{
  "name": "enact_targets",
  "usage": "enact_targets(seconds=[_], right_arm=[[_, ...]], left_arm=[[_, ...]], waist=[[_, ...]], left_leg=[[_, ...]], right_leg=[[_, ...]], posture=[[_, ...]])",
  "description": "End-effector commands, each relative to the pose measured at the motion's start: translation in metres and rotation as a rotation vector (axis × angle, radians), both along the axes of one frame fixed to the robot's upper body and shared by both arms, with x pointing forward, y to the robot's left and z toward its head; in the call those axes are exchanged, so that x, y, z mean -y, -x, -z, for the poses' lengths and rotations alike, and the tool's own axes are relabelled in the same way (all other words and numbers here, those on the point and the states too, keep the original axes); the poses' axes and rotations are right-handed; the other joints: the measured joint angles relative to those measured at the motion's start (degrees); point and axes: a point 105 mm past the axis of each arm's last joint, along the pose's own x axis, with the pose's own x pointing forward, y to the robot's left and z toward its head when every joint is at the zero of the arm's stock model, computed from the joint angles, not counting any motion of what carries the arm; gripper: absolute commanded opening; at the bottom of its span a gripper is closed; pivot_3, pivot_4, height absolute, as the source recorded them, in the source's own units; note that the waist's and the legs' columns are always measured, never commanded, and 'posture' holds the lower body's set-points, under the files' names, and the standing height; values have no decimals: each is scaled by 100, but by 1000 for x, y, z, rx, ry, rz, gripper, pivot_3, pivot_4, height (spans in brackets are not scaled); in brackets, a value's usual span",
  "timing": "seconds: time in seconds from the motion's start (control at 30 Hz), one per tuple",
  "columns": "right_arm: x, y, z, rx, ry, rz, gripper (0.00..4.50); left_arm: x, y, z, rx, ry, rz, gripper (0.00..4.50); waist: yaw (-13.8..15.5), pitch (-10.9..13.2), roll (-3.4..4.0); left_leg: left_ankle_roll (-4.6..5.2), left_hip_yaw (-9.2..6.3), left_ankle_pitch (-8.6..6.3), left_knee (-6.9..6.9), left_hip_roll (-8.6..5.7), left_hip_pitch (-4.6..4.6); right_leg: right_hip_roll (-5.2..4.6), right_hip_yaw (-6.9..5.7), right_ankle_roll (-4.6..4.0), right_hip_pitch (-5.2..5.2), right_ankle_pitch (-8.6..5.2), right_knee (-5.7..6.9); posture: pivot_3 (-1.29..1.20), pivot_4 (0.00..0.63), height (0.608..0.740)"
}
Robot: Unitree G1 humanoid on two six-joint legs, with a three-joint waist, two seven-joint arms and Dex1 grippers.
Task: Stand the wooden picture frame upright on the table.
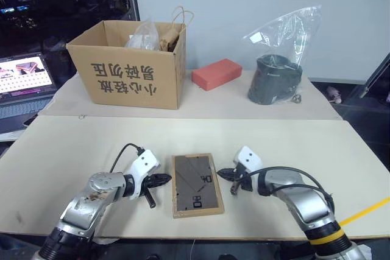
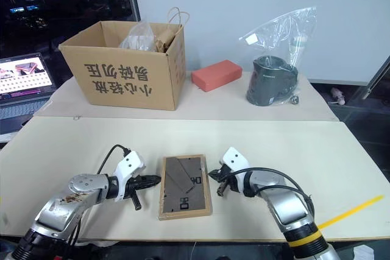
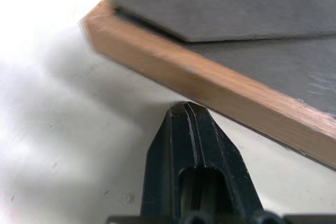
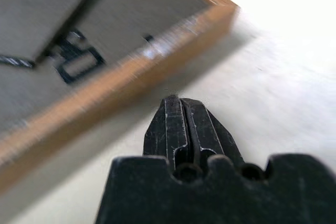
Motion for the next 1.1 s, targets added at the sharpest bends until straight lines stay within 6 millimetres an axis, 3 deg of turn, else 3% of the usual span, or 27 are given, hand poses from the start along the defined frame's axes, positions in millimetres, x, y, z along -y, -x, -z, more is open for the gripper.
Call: enact_targets(seconds=[0.03, 0.13, 0.2, 0.23, 0.3, 0.4, 0.47, 0.6, 0.8, 0.93, 1.1], right_arm=[[39, -5, 1, -4, 72, 77, 68], [46, 0, -6, -2, 81, 44, 68], [41, 9, -11, 3, 76, -37, 0], [38, 14, -14, 4, 68, -75, 0], [33, 18, -19, 16, 62, -119, 0], [30, 32, -21, 21, 117, -228, 0], [33, 34, -18, 14, 149, -248, 0], [34, 28, -17, 27, 140, -223, 0], [23, 46, -10, -17, 91, -272, 0], [10, 51, 0, -4, 78, -271, 0], [2, 52, 2, 7, 68, -280, 0]], left_arm=[[-63, -23, -17, -49, 83, -340, 6], [-34, -3, -52, -284, 485, -218, 6], [-17, 9, -80, -357, 671, -106, 514], [-16, 13, -81, -385, 651, -106, 653], [-20, 18, -76, -437, 596, -142, 1415], [-34, 20, -76, -521, 661, -167, 2411], [-26, 37, -61, -568, 567, -150, 3155], [-5, 56, -36, -686, 612, -129, 4472], [36, 83, -23, -824, 659, -123, 4472], [64, 73, 0, -883, 576, -234, 4472], [89, 64, 1, -898, 599, -252, 4472]], waist=[[-12, 2, -4], [-4, 6, -15], [62, 8, -19], [94, 11, -26], [90, 13, -31], [-11, 13, -27], [-61, 15, -28], [-39, 16, -30], [39, 19, -41], [117, 15, -42], [179, -13, -47]], left_leg=[[0, 0, 0, 2, 0, -1], [0, 0, 0, 2, -1, -7], [1, -4, -2, 2, -2, -31], [1, -18, -2, 7, -6, -52], [0, -28, -3, 6, -6, -61], [-2, -32, -7, -6, -6, -51], [0, -38, -9, -6, -5, -49], [-5, -37, -12, 3, -14, -51], [-7, -42, -11, 7, -14, -52], [-8, -41, -12, 6, -17, -47], [-11, -40, -10, 17, -23, -22]], right_leg=[[0, 0, 0, -1, 0, 1], [-2, 1, 4, -4, -1, -3], [-3, -6, 10, -12, -4, -4], [-4, -16, 14, -17, -9, -3], [-3, -24, 11, -21, -11, -7], [-2, -24, 0, -24, -15, 1], [0, -25, -3, -25, -17, 3], [-12, -26, -3, -14, -15, -5], [-16, -29, -31, -14, 1, -5], [-16, -30, -38, -11, 2, -8], [-18, -29, -55, -5, -22, -35]], posture=[[0, 150, 730], [0, 150, 730], [0, 150, 730], [0, 150, 730], [0, 150, 730], [0, 150, 730], [0, 150, 730], [0, 150, 730], [0, 150, 730], [0, 150, 730], [0, 150, 730]])
